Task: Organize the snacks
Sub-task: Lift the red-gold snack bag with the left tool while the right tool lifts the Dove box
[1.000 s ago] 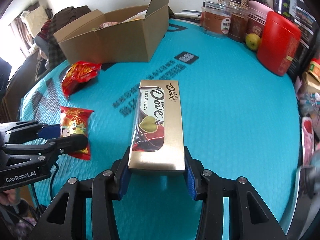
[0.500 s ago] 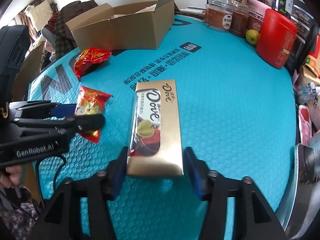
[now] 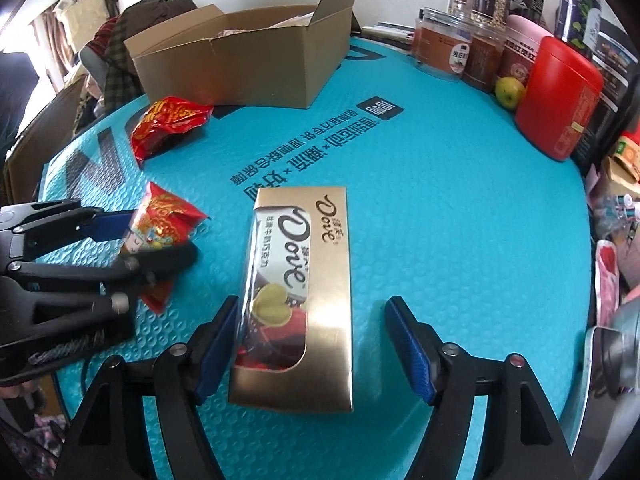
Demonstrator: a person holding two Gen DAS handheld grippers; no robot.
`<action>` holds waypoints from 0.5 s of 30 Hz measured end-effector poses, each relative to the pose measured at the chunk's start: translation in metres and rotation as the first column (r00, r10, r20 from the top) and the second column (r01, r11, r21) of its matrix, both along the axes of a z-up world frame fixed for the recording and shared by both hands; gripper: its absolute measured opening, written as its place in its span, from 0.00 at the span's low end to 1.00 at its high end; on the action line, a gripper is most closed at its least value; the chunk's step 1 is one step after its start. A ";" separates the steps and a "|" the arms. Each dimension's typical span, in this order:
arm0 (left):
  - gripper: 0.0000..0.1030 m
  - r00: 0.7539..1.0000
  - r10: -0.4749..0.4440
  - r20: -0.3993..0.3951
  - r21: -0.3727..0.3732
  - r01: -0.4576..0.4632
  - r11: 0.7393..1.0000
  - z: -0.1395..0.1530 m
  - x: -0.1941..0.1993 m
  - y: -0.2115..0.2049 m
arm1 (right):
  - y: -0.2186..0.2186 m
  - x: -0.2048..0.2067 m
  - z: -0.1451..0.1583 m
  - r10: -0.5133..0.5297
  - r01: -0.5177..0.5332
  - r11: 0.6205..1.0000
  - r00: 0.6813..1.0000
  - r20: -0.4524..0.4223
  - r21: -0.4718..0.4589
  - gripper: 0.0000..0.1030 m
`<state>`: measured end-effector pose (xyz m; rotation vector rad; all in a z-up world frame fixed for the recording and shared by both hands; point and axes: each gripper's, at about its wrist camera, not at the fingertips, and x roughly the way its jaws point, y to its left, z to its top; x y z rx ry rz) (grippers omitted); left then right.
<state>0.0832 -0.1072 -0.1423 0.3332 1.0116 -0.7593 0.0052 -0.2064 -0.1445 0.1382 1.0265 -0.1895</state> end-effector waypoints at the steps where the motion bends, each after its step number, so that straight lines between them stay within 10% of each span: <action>1: 0.31 1.000 0.004 -0.006 -0.006 -0.004 1.000 0.000 0.001 0.001 | -0.001 0.001 0.000 -0.003 0.003 1.000 1.000 0.005 0.002 0.71; 3: 0.30 1.000 0.004 -0.008 -0.011 -0.004 1.000 0.001 0.002 0.003 | -0.001 0.001 0.000 -0.008 0.008 1.000 1.000 0.015 0.004 0.71; 6: 0.30 1.000 0.005 -0.008 -0.013 -0.005 1.000 0.001 0.000 0.005 | 0.000 0.000 0.002 -0.005 0.006 1.000 1.000 0.026 -0.012 0.44; 15: 0.30 0.999 0.029 -0.023 -0.029 -0.030 0.999 0.006 -0.002 0.024 | 0.008 -0.006 0.005 0.000 0.000 1.000 1.000 0.031 0.015 0.43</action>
